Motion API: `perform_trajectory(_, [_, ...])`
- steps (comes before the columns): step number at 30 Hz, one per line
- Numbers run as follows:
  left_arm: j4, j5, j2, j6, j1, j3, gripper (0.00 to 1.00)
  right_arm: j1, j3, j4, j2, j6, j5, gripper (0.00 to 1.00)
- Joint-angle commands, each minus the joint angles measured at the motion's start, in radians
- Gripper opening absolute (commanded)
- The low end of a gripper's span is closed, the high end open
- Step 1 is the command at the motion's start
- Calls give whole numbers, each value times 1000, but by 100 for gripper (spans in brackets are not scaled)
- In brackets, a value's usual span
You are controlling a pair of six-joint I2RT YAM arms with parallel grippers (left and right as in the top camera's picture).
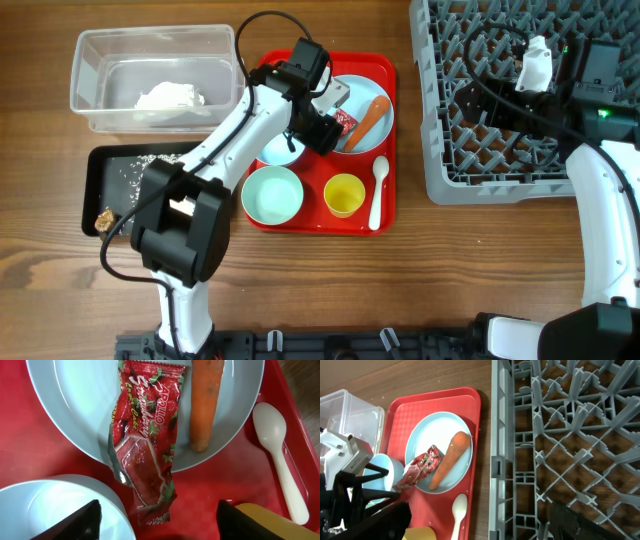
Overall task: Sort waste into correct bins and load items into the dishwasher rack
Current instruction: 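Grasp the red snack wrapper and drop it in the clear bin, then grasp the carrot from the plate and place it on the black tray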
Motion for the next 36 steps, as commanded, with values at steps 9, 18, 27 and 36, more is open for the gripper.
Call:
perform_trajectory(9, [3, 16, 92, 73, -12, 2, 49, 0, 11, -8, -13, -14, -16, 91])
perform_trajectory(18, [72, 8, 99, 59, -12, 2, 4, 0, 11, -8, -13, -14, -16, 91])
perform_trajectory(27, [79, -63, -166, -204, 144, 68, 4, 0, 11, 3, -13, -14, -16, 91])
perform_trajectory(36, [37, -82, -181, -280, 511, 67, 4, 0, 11, 8, -13, -14, -16, 91])
